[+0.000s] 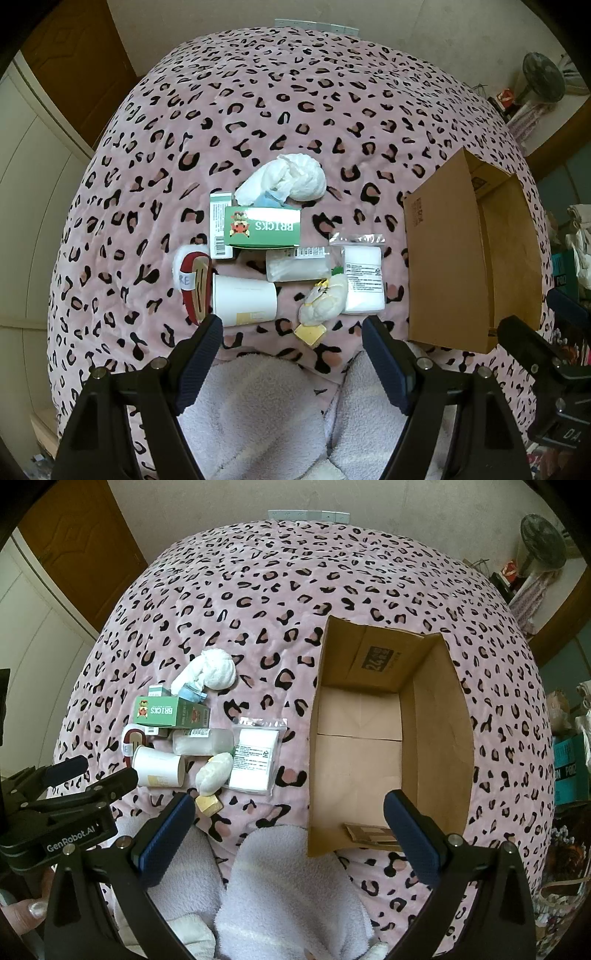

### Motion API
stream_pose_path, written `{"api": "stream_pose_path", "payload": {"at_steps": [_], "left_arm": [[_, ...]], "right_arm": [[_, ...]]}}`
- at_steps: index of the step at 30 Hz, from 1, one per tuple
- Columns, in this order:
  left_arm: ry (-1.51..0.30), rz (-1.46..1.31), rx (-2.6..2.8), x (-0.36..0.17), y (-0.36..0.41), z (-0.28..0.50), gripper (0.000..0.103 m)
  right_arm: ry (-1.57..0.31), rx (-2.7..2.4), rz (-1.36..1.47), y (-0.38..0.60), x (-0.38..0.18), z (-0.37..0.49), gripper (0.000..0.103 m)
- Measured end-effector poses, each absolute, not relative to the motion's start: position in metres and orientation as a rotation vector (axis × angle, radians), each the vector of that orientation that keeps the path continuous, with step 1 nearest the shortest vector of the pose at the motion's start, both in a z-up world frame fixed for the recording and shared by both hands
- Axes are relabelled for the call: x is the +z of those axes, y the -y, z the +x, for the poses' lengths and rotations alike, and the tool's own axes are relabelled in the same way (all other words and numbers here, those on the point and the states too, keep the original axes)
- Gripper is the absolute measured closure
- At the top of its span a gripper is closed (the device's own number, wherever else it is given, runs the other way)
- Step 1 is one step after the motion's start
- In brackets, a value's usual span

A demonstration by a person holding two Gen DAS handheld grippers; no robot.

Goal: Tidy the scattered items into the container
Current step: 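Reach both grippers toward the items, right gripper closing on the yellow-white plush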

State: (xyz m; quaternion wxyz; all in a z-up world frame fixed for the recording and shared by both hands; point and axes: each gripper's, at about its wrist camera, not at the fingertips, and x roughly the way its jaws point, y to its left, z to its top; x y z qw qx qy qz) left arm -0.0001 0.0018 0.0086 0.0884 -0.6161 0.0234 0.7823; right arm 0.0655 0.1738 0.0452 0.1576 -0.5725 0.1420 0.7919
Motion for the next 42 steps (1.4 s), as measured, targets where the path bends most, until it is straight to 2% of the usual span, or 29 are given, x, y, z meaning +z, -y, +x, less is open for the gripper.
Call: {"api": "stream_pose_path", "payload": {"at_steps": [21, 26, 33, 41, 42], "left_arm": [[-0.125, -1.806, 2.28, 0.002, -0.002, 0.001, 0.023], [-0.106, -1.82, 2.309, -0.013, 0.034, -0.003, 0.023], [0.028, -1.879, 2.392, -0.044, 0.122, -0.009, 0.023], [0.144, -1.905, 2.359, -0.098, 0.164, -0.024, 0.023], [0.141, -1.898, 2.348, -0.105, 0.163, -0.028, 0.023]], "right_arm": [[-0.418, 2.261, -1.636, -0.175, 0.043, 0.063, 0.0], [-0.405, 2.304, -1.639, -0.161, 0.032, 0.062, 0.0], [-0.364, 2.422, -1.704, -0.123, 0.021, 0.04, 0.0], [-0.461, 2.359, -1.824, -0.096, -0.047, 0.013, 0.002], [-0.491, 2.342, -1.824, -0.097, -0.058, 0.011, 0.006]]}}
